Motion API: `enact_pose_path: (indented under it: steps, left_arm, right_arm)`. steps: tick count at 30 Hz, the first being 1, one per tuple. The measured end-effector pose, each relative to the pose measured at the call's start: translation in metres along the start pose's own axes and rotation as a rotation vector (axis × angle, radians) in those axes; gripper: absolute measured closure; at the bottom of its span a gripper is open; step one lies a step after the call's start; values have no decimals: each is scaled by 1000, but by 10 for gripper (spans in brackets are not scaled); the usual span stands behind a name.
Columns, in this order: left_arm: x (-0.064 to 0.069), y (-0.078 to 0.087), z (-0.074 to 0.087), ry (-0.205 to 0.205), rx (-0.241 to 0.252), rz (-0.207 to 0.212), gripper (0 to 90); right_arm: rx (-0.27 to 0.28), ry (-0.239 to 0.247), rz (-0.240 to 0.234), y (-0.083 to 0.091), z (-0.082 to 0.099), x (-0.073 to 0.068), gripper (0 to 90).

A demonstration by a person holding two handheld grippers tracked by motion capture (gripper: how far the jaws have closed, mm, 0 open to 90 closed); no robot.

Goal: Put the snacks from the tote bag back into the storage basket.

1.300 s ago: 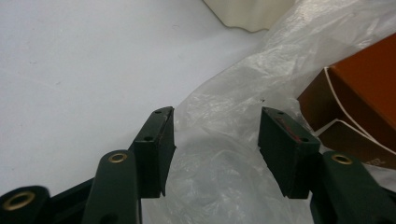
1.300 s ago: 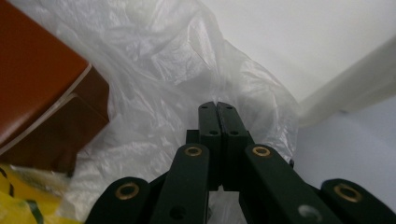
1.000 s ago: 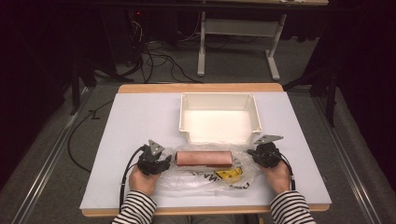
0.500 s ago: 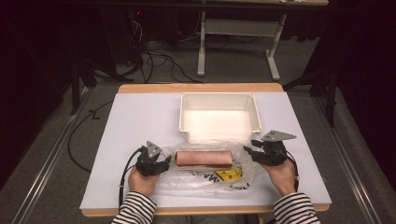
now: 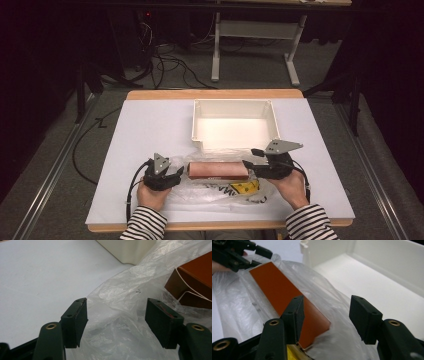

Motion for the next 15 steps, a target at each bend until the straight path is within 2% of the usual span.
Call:
enact_pose_path:
  steps: [3, 7, 10, 15]
  left_arm:
    - [0, 2, -1, 8, 14, 14, 339]
    - [-2, 6, 0, 17, 25, 24, 329]
    - [-3, 9, 1, 20, 36, 19, 329]
    - [-5, 6, 4, 23, 22, 12, 323]
  right_arm:
    - [-32, 35, -18, -10, -2, -7, 450]
    - [-73, 58, -45, -25, -3, -12, 438]
    - [-90, 58, -67, -31, -2, -14, 419]
    - [-122, 67, -98, -40, 1, -18, 374]
Point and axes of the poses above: each handheld gripper's, and its own axes: y roughly backward along the jaws, z roughly out of its underside, x roughly to its right, the point moved 10 cm from there along -y, roughly forward along the jaws, and after that the axes turned 13 degrees about -x, right-handed, at the moved point
